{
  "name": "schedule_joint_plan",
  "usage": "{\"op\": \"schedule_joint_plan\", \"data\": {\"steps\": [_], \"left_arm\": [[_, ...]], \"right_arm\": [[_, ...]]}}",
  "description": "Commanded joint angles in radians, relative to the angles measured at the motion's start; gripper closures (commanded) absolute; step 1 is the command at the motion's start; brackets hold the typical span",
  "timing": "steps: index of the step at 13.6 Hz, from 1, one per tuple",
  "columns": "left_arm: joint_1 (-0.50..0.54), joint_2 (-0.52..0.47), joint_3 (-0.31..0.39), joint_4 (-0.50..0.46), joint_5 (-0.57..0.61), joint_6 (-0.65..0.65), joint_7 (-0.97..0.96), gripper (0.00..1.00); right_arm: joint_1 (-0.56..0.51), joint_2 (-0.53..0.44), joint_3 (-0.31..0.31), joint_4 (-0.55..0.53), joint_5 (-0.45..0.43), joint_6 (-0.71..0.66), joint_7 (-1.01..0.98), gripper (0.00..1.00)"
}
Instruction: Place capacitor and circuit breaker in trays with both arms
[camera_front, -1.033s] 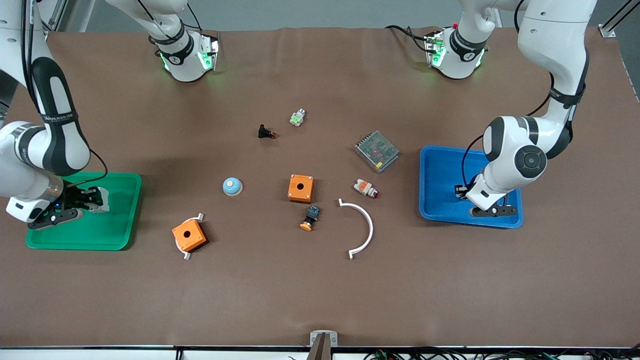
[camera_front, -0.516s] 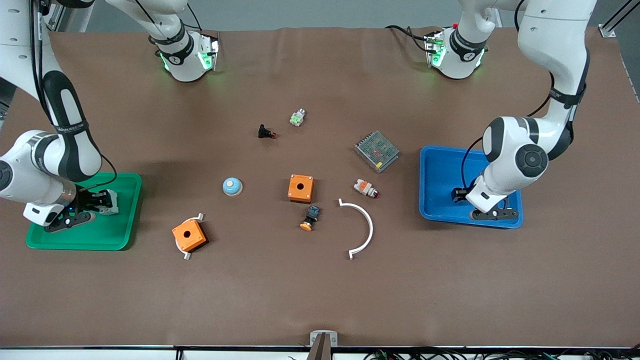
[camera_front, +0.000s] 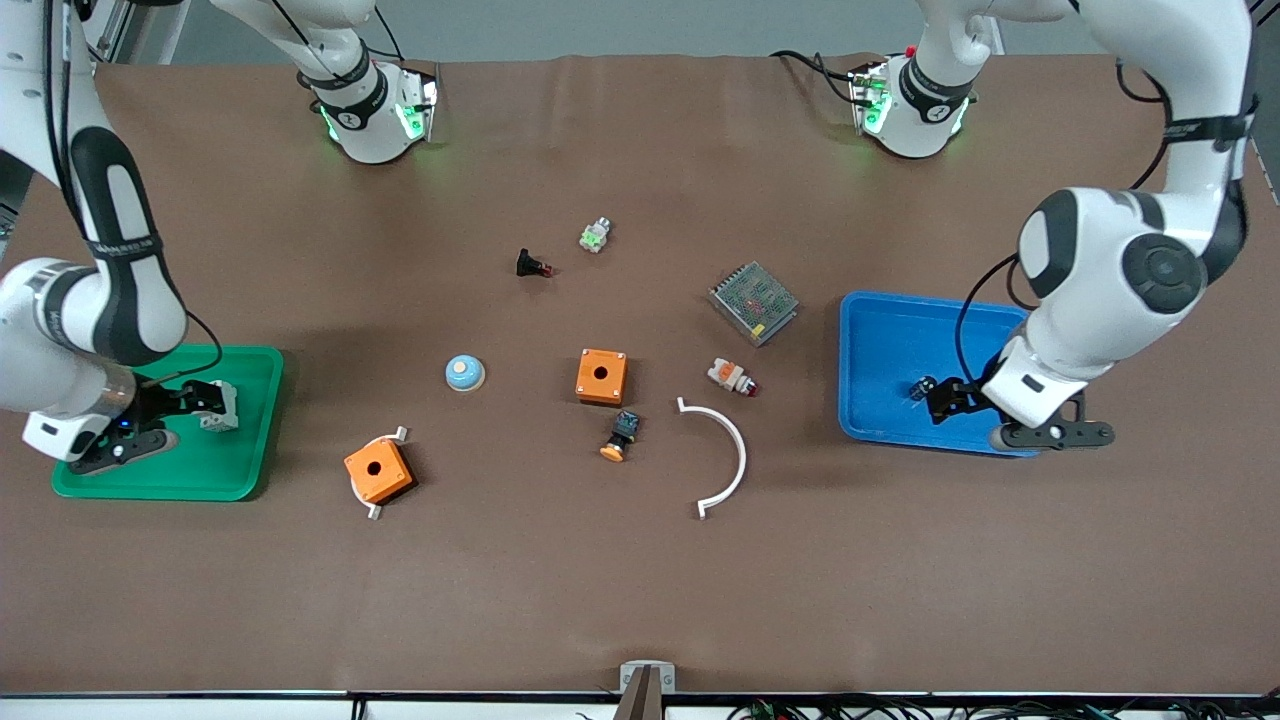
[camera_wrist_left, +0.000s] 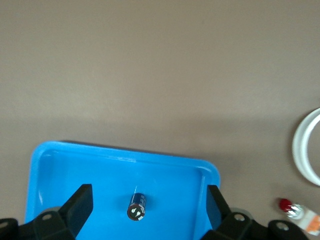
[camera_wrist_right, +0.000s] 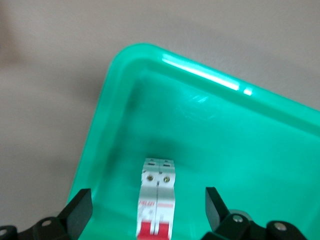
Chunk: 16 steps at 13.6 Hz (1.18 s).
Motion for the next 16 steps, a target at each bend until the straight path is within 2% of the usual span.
{"op": "schedule_joint_plan", "data": {"steps": [1,3,6,11,13,16], "left_arm": [[0.007,-0.035,0.003,0.099,0.024,-0.114,-0.016,0.00],[0.032,-0.090,0.001,0.134,0.087,-0.196,-0.007,0.00],[0.035,-0.179,0.001,0.141,0.103,-0.285,-0.007,0.00],[0.036,-0.176,0.001,0.288,0.097,-0.440,0.002,0.00],[0.035,-0.185,-0.002,0.303,0.093,-0.453,0.005,0.00],[0.035,-0.187,-0.005,0.318,0.095,-0.453,0.036,0.00]], "right_arm": [[0.005,-0.123,0.013,0.058,0.004,-0.180,0.058,0.00],[0.041,-0.209,0.013,0.072,0.004,-0.295,0.195,0.00],[0.108,-0.318,0.013,0.084,0.004,-0.412,0.375,0.00],[0.197,-0.449,0.013,0.089,0.004,-0.529,0.512,0.00],[0.217,-0.466,0.014,0.102,0.003,-0.550,0.532,0.00],[0.222,-0.449,0.013,0.188,0.003,-0.595,0.552,0.00]]}}
